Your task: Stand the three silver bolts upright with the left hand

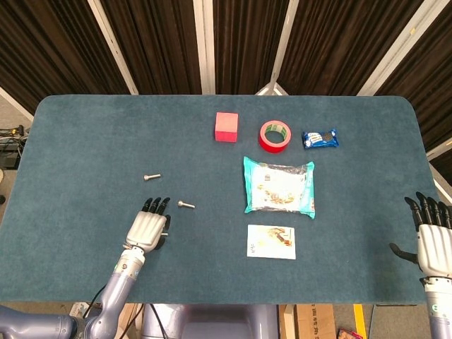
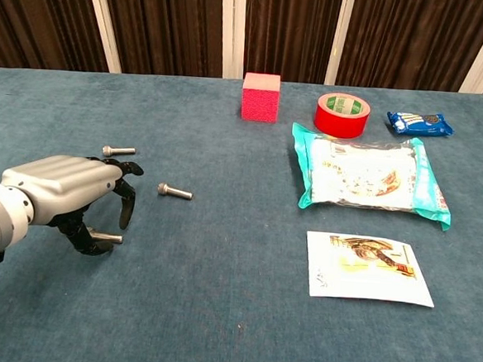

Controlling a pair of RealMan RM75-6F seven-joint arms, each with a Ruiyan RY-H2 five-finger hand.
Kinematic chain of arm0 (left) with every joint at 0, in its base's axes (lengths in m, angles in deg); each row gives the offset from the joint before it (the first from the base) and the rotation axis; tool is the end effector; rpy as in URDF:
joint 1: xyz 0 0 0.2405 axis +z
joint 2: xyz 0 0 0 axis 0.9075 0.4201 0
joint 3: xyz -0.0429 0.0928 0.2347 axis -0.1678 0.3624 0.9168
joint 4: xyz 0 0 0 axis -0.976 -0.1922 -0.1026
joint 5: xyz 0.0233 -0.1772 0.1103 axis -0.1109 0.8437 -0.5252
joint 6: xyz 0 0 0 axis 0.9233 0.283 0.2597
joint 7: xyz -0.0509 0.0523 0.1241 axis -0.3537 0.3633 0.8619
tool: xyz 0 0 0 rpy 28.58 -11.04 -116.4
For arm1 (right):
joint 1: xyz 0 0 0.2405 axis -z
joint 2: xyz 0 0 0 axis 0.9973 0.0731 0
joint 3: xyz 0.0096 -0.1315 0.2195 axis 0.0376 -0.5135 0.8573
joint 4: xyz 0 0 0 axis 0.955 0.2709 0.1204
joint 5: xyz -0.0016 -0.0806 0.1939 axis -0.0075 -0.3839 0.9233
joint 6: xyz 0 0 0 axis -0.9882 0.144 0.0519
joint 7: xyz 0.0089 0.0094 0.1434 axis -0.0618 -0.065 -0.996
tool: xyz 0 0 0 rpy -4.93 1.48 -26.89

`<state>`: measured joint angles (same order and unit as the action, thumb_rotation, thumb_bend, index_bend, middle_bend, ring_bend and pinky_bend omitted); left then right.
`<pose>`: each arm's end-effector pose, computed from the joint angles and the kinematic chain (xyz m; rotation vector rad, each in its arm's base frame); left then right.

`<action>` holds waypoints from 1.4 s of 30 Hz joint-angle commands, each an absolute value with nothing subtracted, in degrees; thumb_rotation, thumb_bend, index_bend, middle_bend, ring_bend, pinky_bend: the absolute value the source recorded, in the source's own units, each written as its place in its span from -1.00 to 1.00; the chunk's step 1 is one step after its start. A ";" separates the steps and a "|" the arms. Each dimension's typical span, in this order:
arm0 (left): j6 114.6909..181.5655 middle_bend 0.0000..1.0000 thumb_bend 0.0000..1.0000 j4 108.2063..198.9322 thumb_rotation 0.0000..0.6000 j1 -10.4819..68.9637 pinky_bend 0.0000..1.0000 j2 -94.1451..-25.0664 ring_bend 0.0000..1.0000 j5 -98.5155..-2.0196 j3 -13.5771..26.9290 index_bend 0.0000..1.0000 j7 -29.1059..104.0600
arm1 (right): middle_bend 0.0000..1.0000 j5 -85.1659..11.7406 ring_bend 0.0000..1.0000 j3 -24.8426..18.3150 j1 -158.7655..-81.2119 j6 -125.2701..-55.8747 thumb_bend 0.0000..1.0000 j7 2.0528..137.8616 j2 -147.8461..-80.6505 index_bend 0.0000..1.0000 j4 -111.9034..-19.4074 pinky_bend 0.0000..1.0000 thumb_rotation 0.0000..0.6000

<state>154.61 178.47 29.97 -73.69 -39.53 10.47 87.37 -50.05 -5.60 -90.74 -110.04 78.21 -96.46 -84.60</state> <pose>-0.1514 0.2597 -0.0540 -1.8335 -0.9302 -0.6270 -0.3222 -0.1974 0.1675 1.2349 -0.8883 0.8059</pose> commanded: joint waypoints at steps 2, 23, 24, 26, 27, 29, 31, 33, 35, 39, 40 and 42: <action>154.38 -0.95 -0.07 178.33 1.00 29.93 -1.00 -73.87 -1.00 -39.42 10.53 0.01 87.10 | -0.87 -49.89 -1.00 -5.54 -90.74 -109.99 -0.96 78.23 -96.57 -0.71 -84.60 -1.00 1.00; 154.64 -0.93 -0.01 177.37 1.00 29.73 -1.00 -74.56 -1.00 -40.22 11.10 0.07 86.75 | -0.87 -49.70 -1.00 -5.31 -90.71 -110.04 -0.96 77.80 -96.60 -0.72 -84.46 -1.00 1.00; 154.66 -0.93 -0.01 177.25 1.00 29.73 -1.00 -74.59 -1.00 -40.17 11.13 0.07 86.82 | -0.87 -49.68 -1.00 -5.28 -90.74 -110.04 -0.96 77.79 -96.63 -0.71 -84.44 -1.00 1.00; 154.70 -0.93 -0.01 177.15 1.00 29.75 -1.00 -74.66 -1.00 -40.02 11.08 0.07 86.79 | -0.87 -49.58 -1.00 -5.22 -90.74 -110.05 -0.96 77.79 -96.68 -0.71 -84.40 -1.00 1.00; 154.71 -0.93 -0.01 177.11 1.00 29.76 -1.00 -74.68 -1.00 -39.99 11.06 0.08 86.76 | -0.87 -49.53 -1.00 -5.20 -90.72 -110.06 -0.96 77.78 -96.69 -0.71 -84.39 -1.00 1.00; 154.75 -0.93 -0.01 177.00 1.00 29.75 -1.00 -74.72 -1.00 -40.00 11.07 0.08 86.77 | -0.87 -49.46 -1.00 -5.17 -90.71 -110.06 -0.96 77.75 -96.70 -0.71 -84.43 -1.00 1.00; 154.74 -0.93 -0.01 176.95 1.00 29.74 -1.00 -74.76 -1.00 -39.96 11.12 0.08 86.83 | -0.87 -49.39 -1.00 -5.13 -90.71 -110.07 -0.96 77.77 -96.73 -0.71 -84.46 -1.00 1.00; 154.68 -0.93 -0.01 176.93 1.00 29.72 -1.00 -74.81 -1.00 -39.84 11.17 0.08 86.92 | -0.87 -49.33 -1.00 -5.11 -90.71 -110.06 -0.96 77.77 -96.75 -0.71 -84.49 -1.00 1.00; 154.57 -0.93 -0.01 176.93 1.00 29.68 -1.00 -74.86 -1.00 -39.67 11.19 0.08 87.01 | -0.87 -49.25 -1.00 -5.08 -90.71 -110.03 -0.96 77.80 -96.76 -0.71 -84.48 -1.00 1.00; 154.56 -0.93 -0.01 176.86 1.00 29.60 -1.00 -75.01 -1.00 -39.57 11.21 0.08 87.16 | -0.87 -49.05 -1.00 -5.00 -90.72 -109.93 -0.96 77.72 -96.74 -0.72 -84.50 -1.00 1.00; 154.54 -0.92 0.00 176.84 1.00 29.60 -1.00 -75.04 -1.00 -39.50 11.22 0.08 87.18 | -0.87 -48.99 -1.00 -4.99 -90.73 -109.88 -0.96 77.70 -96.73 -0.72 -84.49 -1.00 1.00; 154.50 -0.92 0.01 176.75 1.00 29.57 -1.00 -75.12 -1.00 -39.41 11.25 0.09 87.24 | -0.87 -48.93 -1.00 -4.94 -90.73 -109.85 -0.96 77.61 -96.70 -0.71 -84.53 -1.00 1.00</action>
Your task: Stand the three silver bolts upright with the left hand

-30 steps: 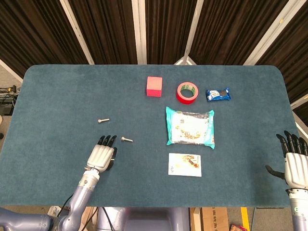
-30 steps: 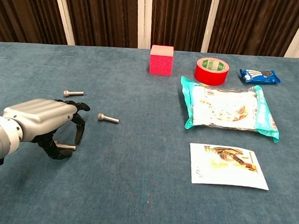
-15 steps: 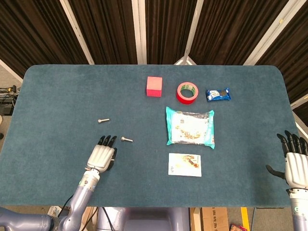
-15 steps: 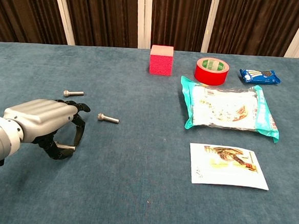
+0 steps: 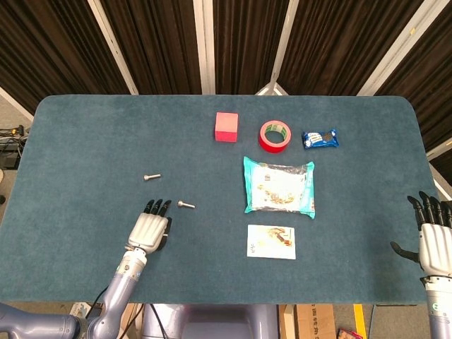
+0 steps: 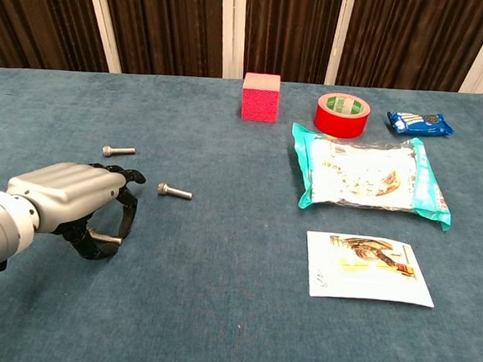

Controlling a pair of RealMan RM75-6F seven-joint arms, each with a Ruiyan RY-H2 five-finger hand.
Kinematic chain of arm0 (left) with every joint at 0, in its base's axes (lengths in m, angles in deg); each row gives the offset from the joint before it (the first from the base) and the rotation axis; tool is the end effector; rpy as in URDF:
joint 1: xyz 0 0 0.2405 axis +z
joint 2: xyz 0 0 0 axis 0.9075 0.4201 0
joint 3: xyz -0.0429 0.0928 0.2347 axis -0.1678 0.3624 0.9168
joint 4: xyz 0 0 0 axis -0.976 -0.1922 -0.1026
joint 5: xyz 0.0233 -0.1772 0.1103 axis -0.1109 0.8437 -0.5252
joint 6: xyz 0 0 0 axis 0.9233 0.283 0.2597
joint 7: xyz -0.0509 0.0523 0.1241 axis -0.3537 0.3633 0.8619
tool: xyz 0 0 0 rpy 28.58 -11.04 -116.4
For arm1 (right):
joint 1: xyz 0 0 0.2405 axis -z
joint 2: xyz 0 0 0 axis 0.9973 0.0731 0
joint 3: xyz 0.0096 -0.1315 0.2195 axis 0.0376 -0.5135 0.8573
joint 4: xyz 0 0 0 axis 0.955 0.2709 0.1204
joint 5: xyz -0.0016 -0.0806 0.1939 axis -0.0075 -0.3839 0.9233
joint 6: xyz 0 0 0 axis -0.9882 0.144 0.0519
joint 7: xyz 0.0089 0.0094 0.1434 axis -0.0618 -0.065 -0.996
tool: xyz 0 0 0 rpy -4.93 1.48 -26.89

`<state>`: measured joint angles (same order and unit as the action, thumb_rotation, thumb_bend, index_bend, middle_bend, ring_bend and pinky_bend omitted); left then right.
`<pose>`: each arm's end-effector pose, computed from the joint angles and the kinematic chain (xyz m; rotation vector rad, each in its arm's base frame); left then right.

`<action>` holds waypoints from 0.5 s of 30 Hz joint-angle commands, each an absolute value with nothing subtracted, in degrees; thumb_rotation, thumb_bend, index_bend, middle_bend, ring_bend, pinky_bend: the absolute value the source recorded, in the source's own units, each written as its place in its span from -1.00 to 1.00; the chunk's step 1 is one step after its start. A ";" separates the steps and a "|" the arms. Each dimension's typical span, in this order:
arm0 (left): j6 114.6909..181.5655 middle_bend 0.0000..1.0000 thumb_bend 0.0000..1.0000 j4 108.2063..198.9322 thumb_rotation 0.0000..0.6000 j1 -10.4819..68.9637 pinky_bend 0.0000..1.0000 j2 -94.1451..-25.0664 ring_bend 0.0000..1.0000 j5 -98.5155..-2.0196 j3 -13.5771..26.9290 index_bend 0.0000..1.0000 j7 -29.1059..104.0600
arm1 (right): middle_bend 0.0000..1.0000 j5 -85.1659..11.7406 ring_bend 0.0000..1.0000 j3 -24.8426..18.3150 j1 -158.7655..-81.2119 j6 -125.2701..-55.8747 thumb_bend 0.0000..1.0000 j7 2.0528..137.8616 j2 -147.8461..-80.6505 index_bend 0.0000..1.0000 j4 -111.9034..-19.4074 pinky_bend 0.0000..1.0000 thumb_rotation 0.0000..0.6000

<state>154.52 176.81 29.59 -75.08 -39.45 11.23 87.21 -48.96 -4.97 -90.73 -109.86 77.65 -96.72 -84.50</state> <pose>-0.1522 0.2579 -0.0619 -1.8464 -0.9253 -0.6173 -0.3240 -0.1992 0.1683 1.2097 -0.9021 0.8120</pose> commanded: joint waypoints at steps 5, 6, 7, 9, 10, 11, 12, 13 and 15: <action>154.55 -0.92 0.06 176.53 1.00 29.55 -1.00 -75.31 -1.00 -39.75 11.34 0.11 87.08 | -0.87 -48.98 -1.00 -4.87 -90.68 -109.99 -0.96 77.33 -96.66 -0.71 -84.55 -1.00 1.00; 154.57 -0.92 0.07 176.54 1.00 29.56 -1.00 -75.32 -1.00 -39.86 11.32 0.11 86.98 | -0.87 -48.98 -1.00 -4.85 -90.67 -110.02 -0.96 77.28 -96.66 -0.71 -84.56 -1.00 1.00; 154.61 -0.92 0.08 176.56 1.00 29.56 -1.00 -75.30 -1.00 -40.08 11.29 0.11 86.79 | -0.87 -48.99 -1.00 -4.85 -90.65 -110.05 -0.96 77.24 -96.66 -0.71 -84.54 -1.00 1.00; 154.83 -0.92 0.09 176.59 1.00 29.63 -1.00 -75.22 -1.00 -40.76 11.24 0.11 86.32 | -0.87 -49.09 -1.00 -4.85 -90.63 -110.14 -0.96 77.16 -96.64 -0.71 -84.51 -1.00 1.00; 154.93 -0.92 0.09 176.68 1.00 29.69 -1.00 -75.13 -1.00 -41.03 11.23 0.11 86.06 | -0.87 -49.12 -1.00 -4.86 -90.62 -110.15 -0.96 77.12 -96.64 -0.71 -84.50 -1.00 1.00; 155.02 -0.92 0.08 176.84 1.00 29.79 -1.00 -75.00 -1.00 -41.27 11.18 0.11 85.68 | -0.87 -49.13 -1.00 -4.88 -90.62 -110.13 -0.96 77.08 -96.65 -0.71 -84.49 -1.00 1.00; 155.10 -0.92 0.09 176.98 1.00 29.89 -1.00 -74.86 -1.00 -41.51 11.12 0.11 85.29 | -0.87 -49.14 -1.00 -4.88 -90.63 -110.11 -0.96 77.06 -96.66 -0.72 -84.47 -1.00 1.00; 155.17 -0.92 0.09 177.09 1.00 29.99 -1.00 -74.70 -1.00 -41.76 11.08 0.11 84.89 | -0.87 -49.16 -1.00 -4.89 -90.64 -110.09 -0.96 77.06 -96.68 -0.71 -84.45 -1.00 1.00; 155.25 -0.91 0.09 177.30 1.00 30.20 -1.00 -74.32 -1.00 -42.28 11.03 0.12 84.07 | -0.87 -49.20 -1.00 -4.90 -90.66 -110.07 -0.96 77.08 -96.71 -0.71 -84.43 -1.00 1.00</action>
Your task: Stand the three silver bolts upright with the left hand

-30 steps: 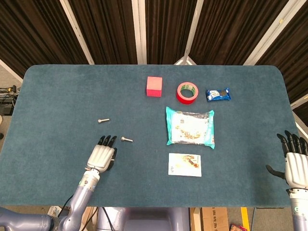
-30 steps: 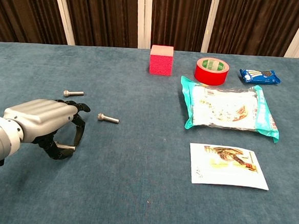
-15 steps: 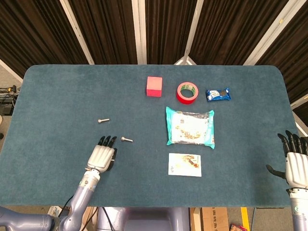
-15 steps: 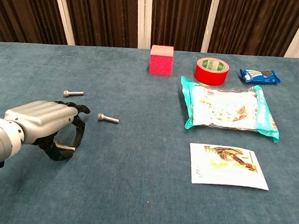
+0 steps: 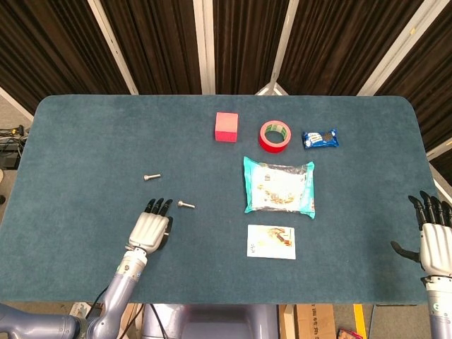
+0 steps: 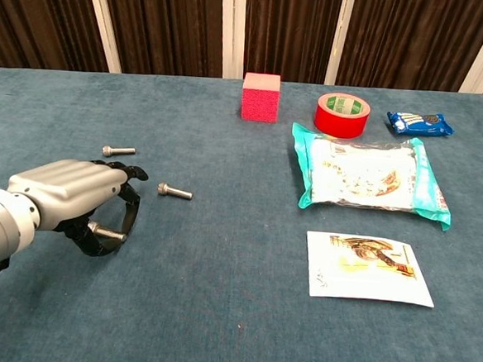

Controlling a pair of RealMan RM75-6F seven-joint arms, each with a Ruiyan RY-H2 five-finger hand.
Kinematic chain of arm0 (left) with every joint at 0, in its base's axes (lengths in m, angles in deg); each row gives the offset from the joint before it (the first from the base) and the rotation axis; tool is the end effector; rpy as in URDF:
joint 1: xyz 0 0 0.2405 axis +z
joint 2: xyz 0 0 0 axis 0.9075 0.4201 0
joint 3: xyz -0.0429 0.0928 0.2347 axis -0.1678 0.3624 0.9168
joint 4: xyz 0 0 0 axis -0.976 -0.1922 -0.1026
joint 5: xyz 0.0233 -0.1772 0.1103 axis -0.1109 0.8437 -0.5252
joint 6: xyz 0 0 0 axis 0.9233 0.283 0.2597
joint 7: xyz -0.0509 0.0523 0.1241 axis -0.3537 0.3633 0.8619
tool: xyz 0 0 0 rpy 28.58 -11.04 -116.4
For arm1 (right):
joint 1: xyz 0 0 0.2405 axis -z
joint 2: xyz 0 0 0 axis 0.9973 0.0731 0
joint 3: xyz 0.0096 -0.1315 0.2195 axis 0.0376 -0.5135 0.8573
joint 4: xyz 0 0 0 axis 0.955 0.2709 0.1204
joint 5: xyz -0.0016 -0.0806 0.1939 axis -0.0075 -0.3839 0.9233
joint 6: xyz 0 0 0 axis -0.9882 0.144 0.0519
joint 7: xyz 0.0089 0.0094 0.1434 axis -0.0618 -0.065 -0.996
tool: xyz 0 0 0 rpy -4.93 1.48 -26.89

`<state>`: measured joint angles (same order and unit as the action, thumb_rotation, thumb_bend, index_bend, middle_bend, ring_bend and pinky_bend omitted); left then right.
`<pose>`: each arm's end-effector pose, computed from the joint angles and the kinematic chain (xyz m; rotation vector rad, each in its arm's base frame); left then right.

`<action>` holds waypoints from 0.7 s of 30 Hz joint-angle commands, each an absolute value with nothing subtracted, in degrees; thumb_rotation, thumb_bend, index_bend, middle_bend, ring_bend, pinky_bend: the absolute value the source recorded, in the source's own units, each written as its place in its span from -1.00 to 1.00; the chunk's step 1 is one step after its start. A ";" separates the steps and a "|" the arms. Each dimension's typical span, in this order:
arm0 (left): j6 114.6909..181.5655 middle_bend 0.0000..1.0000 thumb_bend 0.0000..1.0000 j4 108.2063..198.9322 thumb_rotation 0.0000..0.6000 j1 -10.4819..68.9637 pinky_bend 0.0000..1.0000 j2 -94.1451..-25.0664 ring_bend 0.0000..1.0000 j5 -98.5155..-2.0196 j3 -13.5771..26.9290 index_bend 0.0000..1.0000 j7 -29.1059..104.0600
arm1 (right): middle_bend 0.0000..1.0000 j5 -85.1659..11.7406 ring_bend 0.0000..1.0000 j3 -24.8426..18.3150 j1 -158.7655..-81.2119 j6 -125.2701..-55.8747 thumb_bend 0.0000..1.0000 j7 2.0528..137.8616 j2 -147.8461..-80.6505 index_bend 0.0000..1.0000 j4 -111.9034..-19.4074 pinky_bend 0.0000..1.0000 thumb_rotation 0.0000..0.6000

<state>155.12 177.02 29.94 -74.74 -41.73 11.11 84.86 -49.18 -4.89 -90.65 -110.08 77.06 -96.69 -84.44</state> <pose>-0.1492 0.2589 -0.0575 -1.8283 -0.9301 -0.6712 -0.3237 -0.1991 0.1691 1.2055 -0.9028 0.8228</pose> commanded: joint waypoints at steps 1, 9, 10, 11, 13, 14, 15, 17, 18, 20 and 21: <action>155.24 -0.91 0.09 177.43 1.00 30.33 -1.00 -74.13 -1.00 -42.54 10.98 0.12 83.47 | -0.87 -49.24 -1.00 -4.93 -90.67 -110.07 -0.96 77.13 -96.73 -0.71 -84.43 -1.00 1.00; 153.67 -0.89 0.09 178.26 1.00 31.68 -1.00 -72.09 -1.00 -44.21 10.74 0.12 76.65 | -0.87 -49.18 -1.00 -4.89 -90.71 -110.06 -0.96 77.34 -96.87 -0.71 -84.42 -1.00 1.00; 153.59 -0.89 0.09 178.26 1.00 31.81 -1.00 -71.95 -1.00 -44.40 10.71 0.12 76.01 | -0.87 -49.17 -1.00 -4.89 -90.72 -110.06 -0.96 77.34 -96.88 -0.71 -84.41 -1.00 1.00; 153.40 -0.89 0.09 178.21 1.00 32.08 -1.00 -71.64 -1.00 -44.84 10.71 0.12 74.75 | -0.87 -49.18 -1.00 -4.93 -90.69 -110.06 -0.96 77.37 -96.89 -0.71 -84.40 -1.00 1.00; 153.08 -0.89 0.09 178.20 1.00 32.65 -1.00 -71.20 -1.00 -45.51 10.60 0.12 72.10 | -0.87 -49.20 -1.00 -4.94 -90.72 -110.04 -0.96 77.42 -96.93 -0.71 -84.36 -1.00 1.00; 152.47 -0.89 0.09 178.24 1.00 33.08 -1.00 -70.67 -1.00 -46.06 10.63 0.12 69.80 | -0.87 -49.23 -1.00 -4.95 -90.72 -110.04 -0.96 77.45 -96.97 -0.71 -84.34 -1.00 1.00; 151.98 -0.89 0.09 178.34 1.00 33.29 -1.00 -70.25 -1.00 -46.18 10.62 0.12 68.51 | -0.87 -49.23 -1.00 -4.96 -90.72 -110.05 -0.96 77.48 -96.99 -0.71 -84.32 -1.00 1.00; 151.11 -0.89 0.08 178.60 1.00 33.69 -1.00 -69.37 -1.00 -46.34 10.55 0.12 66.23 | -0.87 -49.22 -1.00 -4.94 -90.75 -110.04 -0.96 77.54 -97.03 -0.71 -84.32 -1.00 1.00; 150.76 -0.89 0.08 178.59 1.00 33.81 -1.00 -68.95 -1.00 -46.49 10.57 0.12 65.44 | -0.87 -49.21 -1.00 -4.95 -90.76 -110.01 -0.96 77.57 -97.05 -0.71 -84.34 -1.00 1.00; 150.17 -0.89 0.08 178.48 1.00 34.01 -1.00 -68.21 -1.00 -46.70 10.64 0.12 64.27 | -0.87 -49.22 -1.00 -4.98 -90.77 -110.00 -0.96 77.67 -97.12 -0.71 -84.34 -1.00 1.00; 149.91 -0.89 0.09 178.45 1.00 34.10 -1.00 -67.93 -1.00 -46.80 10.64 0.12 63.70 | -0.87 -49.22 -1.00 -4.98 -90.79 -109.99 -0.96 77.72 -97.16 -0.71 -84.32 -1.00 1.00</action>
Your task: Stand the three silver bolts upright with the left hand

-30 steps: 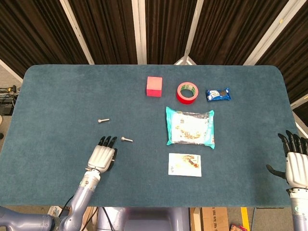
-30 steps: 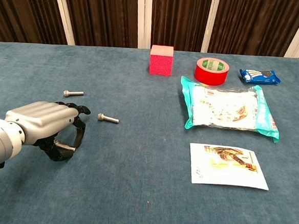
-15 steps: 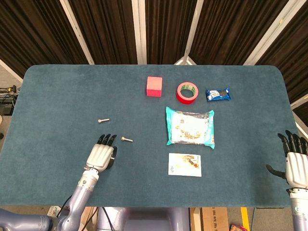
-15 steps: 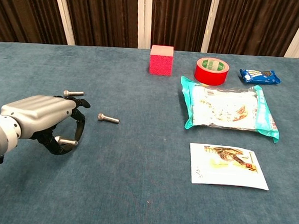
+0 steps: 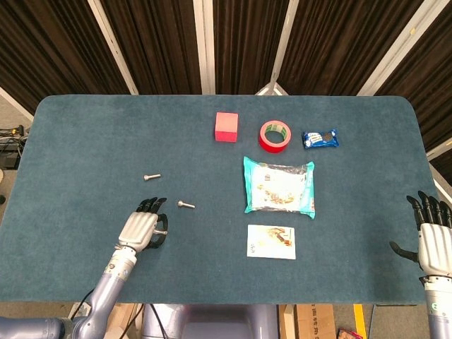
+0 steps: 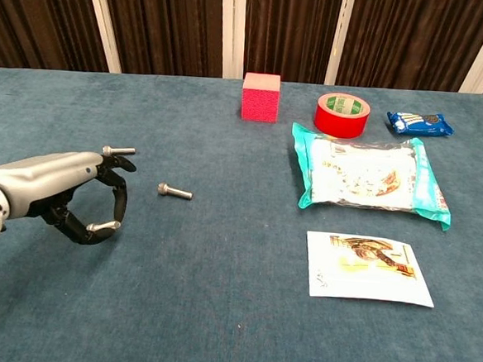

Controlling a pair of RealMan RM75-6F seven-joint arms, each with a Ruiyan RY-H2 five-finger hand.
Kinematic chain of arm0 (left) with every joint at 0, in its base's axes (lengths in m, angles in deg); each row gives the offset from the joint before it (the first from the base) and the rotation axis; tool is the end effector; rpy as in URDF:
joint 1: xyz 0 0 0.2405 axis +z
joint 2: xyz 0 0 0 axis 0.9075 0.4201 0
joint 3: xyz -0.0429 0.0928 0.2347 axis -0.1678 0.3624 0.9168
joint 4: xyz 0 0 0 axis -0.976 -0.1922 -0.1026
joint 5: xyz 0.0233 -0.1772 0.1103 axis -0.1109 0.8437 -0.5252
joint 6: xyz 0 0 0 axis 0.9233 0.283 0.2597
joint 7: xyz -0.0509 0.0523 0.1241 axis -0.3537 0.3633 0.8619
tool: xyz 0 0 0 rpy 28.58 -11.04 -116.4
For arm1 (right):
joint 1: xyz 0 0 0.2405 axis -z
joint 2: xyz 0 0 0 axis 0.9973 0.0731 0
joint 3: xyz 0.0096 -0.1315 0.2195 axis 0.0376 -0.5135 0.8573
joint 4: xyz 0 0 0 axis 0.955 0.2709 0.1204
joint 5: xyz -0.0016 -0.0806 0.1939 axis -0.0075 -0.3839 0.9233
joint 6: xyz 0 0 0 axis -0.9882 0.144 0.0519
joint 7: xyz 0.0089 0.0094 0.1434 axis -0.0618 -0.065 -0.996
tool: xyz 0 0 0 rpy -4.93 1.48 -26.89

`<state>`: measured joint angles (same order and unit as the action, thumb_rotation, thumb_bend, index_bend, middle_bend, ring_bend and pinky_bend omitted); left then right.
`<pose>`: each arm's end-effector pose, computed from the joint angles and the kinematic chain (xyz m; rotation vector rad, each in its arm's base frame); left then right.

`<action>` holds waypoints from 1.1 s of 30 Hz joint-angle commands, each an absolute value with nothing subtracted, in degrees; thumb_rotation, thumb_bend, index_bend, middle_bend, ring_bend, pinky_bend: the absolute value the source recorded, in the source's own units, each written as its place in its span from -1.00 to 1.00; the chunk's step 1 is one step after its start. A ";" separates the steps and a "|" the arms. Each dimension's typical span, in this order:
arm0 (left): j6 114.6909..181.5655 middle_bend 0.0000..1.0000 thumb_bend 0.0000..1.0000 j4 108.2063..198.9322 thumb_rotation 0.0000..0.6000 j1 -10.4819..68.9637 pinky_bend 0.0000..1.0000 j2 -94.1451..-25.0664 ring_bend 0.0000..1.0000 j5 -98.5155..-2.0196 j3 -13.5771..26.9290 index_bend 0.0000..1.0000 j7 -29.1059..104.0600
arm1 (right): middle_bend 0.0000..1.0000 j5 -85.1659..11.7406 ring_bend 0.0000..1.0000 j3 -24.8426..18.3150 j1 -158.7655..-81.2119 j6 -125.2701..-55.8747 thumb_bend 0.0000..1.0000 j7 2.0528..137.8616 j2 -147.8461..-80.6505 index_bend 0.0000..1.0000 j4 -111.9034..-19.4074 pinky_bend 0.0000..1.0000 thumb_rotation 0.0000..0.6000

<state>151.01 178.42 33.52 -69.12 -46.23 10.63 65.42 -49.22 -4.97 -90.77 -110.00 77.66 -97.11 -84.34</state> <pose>-0.1698 0.2590 -0.0368 -1.7238 -1.2027 -0.8458 -0.3232 -0.1995 0.1664 1.2112 -0.9012 0.8182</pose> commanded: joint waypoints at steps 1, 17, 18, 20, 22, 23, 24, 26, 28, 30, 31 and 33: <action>149.63 -0.89 0.09 178.42 1.00 34.18 -1.00 -67.64 -1.00 -46.88 10.67 0.12 63.16 | -0.87 -49.23 -1.00 -5.00 -90.80 -109.99 -0.96 77.78 -97.20 -0.71 -84.31 -1.00 1.00; 144.97 -0.89 0.08 177.65 1.00 35.59 -1.00 -64.09 -1.00 -51.68 10.51 0.12 49.66 | -0.87 -49.17 -1.00 -4.90 -90.76 -110.31 -0.96 78.22 -97.57 -0.70 -84.23 -1.00 1.00; 144.65 -0.89 0.08 177.51 1.00 35.67 -1.00 -63.88 -1.00 -52.19 10.53 0.12 48.57 | -0.87 -49.17 -1.00 -4.89 -90.77 -110.34 -0.96 78.24 -97.60 -0.70 -84.22 -1.00 1.00; 144.04 -0.89 0.08 177.17 1.00 35.87 -1.00 -63.53 -1.00 -53.49 10.52 0.12 45.91 | -0.87 -49.15 -1.00 -4.88 -90.78 -110.34 -0.96 78.29 -97.67 -0.70 -84.19 -1.00 1.00; 143.31 -0.89 0.08 176.65 1.00 36.10 -1.00 -63.12 -1.00 -54.87 10.60 0.12 42.89 | -0.87 -49.12 -1.00 -4.87 -90.77 -110.34 -0.96 78.33 -97.69 -0.70 -84.20 -1.00 1.00; 142.91 -0.89 0.08 176.35 1.00 36.23 -1.00 -62.93 -1.00 -55.48 10.63 0.12 41.20 | -0.87 -49.12 -1.00 -4.87 -90.78 -110.35 -0.96 78.37 -97.71 -0.70 -84.20 -1.00 1.00; 142.53 -0.89 0.08 175.92 1.00 36.35 -1.00 -62.77 -1.00 -56.11 10.67 0.12 39.58 | -0.87 -49.10 -1.00 -4.86 -90.78 -110.36 -0.96 78.39 -97.74 -0.70 -84.19 -1.00 1.00; 141.74 -0.89 0.08 174.97 1.00 36.59 -1.00 -62.50 -1.00 -57.27 10.66 0.13 36.00 | -0.87 -49.08 -1.00 -4.83 -90.77 -110.42 -0.96 78.41 -97.80 -0.70 -84.18 -1.00 1.00; 141.10 -0.89 0.08 174.02 1.00 36.84 -1.00 -62.23 -1.00 -58.81 10.65 0.13 32.04 | -0.87 -49.05 -1.00 -4.79 -90.75 -110.50 -0.96 78.44 -97.84 -0.69 -84.18 -1.00 1.00; 140.44 -0.89 0.08 172.91 1.00 37.03 -1.00 -61.96 -1.00 -60.55 10.73 0.14 27.83 | -0.87 -49.01 -1.00 -4.75 -90.73 -110.58 -0.96 78.50 -97.91 -0.69 -84.16 -1.00 1.00; 139.98 -0.89 0.08 172.36 1.00 37.10 -1.00 -61.81 -1.00 -61.40 10.80 0.14 25.41 | -0.87 -49.01 -1.00 -4.74 -90.73 -110.61 -0.96 78.53 -97.95 -0.69 -84.15 -1.00 1.00; 138.84 -0.89 0.08 170.91 1.00 37.22 -1.00 -61.35 -1.00 -63.57 11.03 0.14 19.08 | -0.87 -49.02 -1.00 -4.74 -90.73 -110.64 -0.96 78.63 -98.04 -0.69 -84.13 -1.00 1.00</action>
